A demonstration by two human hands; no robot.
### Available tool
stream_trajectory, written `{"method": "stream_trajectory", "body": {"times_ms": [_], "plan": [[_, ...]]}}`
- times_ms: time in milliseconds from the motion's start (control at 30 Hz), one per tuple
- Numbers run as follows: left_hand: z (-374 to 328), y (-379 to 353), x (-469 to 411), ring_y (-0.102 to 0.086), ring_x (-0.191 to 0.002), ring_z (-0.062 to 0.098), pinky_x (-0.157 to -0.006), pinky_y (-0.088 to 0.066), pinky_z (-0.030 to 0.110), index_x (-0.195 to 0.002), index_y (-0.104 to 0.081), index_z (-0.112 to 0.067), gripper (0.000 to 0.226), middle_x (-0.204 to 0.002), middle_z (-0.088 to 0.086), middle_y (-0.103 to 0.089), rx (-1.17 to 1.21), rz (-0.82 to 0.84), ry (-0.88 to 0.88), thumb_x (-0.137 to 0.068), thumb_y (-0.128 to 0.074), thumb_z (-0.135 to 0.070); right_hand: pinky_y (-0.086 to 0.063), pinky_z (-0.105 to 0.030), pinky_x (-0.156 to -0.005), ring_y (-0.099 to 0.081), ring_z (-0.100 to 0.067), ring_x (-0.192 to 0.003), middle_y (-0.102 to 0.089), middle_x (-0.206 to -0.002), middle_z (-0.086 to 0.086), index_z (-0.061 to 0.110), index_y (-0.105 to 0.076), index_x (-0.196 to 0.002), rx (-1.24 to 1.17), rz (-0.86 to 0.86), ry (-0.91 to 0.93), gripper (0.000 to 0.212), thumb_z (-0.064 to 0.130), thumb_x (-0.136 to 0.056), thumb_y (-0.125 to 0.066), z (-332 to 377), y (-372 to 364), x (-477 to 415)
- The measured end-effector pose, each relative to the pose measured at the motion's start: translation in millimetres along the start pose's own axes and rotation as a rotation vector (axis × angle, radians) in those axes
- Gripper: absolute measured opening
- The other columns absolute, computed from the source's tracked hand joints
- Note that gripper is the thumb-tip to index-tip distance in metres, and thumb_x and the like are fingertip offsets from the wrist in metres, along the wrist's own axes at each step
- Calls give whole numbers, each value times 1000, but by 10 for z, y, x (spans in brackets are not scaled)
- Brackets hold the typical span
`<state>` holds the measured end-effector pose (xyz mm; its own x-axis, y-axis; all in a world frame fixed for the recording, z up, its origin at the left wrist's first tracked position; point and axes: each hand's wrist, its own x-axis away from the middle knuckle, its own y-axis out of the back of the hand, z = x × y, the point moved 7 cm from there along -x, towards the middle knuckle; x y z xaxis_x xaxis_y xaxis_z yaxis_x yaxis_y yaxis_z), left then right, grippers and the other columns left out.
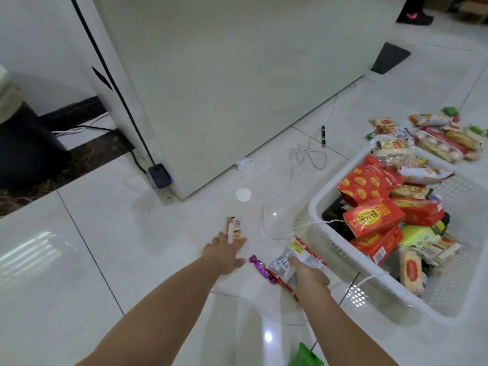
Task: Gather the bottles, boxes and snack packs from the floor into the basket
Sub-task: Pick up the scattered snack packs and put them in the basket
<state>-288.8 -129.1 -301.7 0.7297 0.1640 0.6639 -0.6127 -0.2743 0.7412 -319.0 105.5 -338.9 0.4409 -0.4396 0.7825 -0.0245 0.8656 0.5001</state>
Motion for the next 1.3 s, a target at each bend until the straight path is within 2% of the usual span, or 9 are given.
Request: {"method": "stream_trajectory", "body": {"times_ms": [200, 367, 467, 633, 767, 867, 1000, 1133, 1300], "plan": [[-56, -51, -87, -33, -132, 31, -108, -32, 40, -145, -31, -29, 51, -147, 16, -27, 14, -80, -22, -97, -37, -46, -46, -43, -92, -46, -34, -113, -48, -125, -19, 5, -51, -120, 102, 16, 50, 86, 58, -58, -78, -22, -18, -117], [-24, 35, -98, -47, -117, 30, -98, -42, 35, -125, -58, -16, 35, -129, 14, -48, 104, -125, 10, -98, -41, -30, -50, -46, -89, -53, -34, -104, -48, -117, -11, 6, -54, -99, 51, 108, 29, 97, 55, -22, -88, -38, -88, -185], [-71, 99, -64, -49, -118, 28, -98, -41, 33, -127, -57, -21, 34, -128, 14, -48, 171, -143, -12, -94, -50, -30, -50, -40, -86, -51, -31, -106, -41, -115, -11, 12, -48, -96, 64, 96, 91, 71, 45, -48, -88, -17, -39, -133], [-260, 303, 38, -52, -110, 31, -88, -43, 33, -121, -55, -20, 30, -121, 15, -49, 213, -223, -92, -91, -55, -28, -54, -44, -85, -64, -32, -94, -64, -103, -11, 6, -50, -106, 12, 144, 313, 65, 27, -57, -87, 112, 1, -11], [-482, 608, 200, -54, -103, 32, -83, -43, 32, -120, -55, -20, 28, -99, 10, -45, 273, -362, -140, -94, -50, -28, -55, -40, -83, -68, -22, -89, -70, -99, -1, 18, -55, -105, 47, 222, 564, 63, 47, -56, -82, 361, 111, 308], [-717, 912, 347, -54, -100, 30, -82, -45, 33, -124, -53, -26, 29, -110, 11, -49, 293, -506, -166, -96, -45, -28, -52, -26, -74, -67, -12, -87, -69, -91, 10, 21, -65, -99, 155, 328, 816, 42, 47, -68, -77, 623, 349, 662], [-1140, 1189, 521, -53, -105, 30, -84, -48, 37, -127, -51, -29, 33, -119, 12, -48, 257, -597, -228, -95, -45, -27, -54, -34, -83, -68, -15, -91, -73, -97, 4, 19, -68, -101, 75, 283, 950, 42, 46, -70, -76, 956, 1128, 699], [-1829, 1397, 657, -44, -120, 30, -95, -43, 38, -134, -46, -30, 41, -133, 12, -39, 152, -545, -388, -93, -48, -22, -51, -38, -92, -64, -22, -103, -67, -115, -2, 18, -54, -122, -62, 51, 849, 79, 65, -61, -71, 1199, 2180, 327], [-2690, 1642, 666, -16, -144, 35, -111, -31, 45, -144, -28, -43, 62, -158, 13, 0, 50, -438, -517, -91, -55, -26, -50, -44, -94, -56, -30, -111, -46, -130, -13, 8, -27, -140, -147, 84, 659, 75, 48, -86, -59, 1405, 2886, 41]]}}
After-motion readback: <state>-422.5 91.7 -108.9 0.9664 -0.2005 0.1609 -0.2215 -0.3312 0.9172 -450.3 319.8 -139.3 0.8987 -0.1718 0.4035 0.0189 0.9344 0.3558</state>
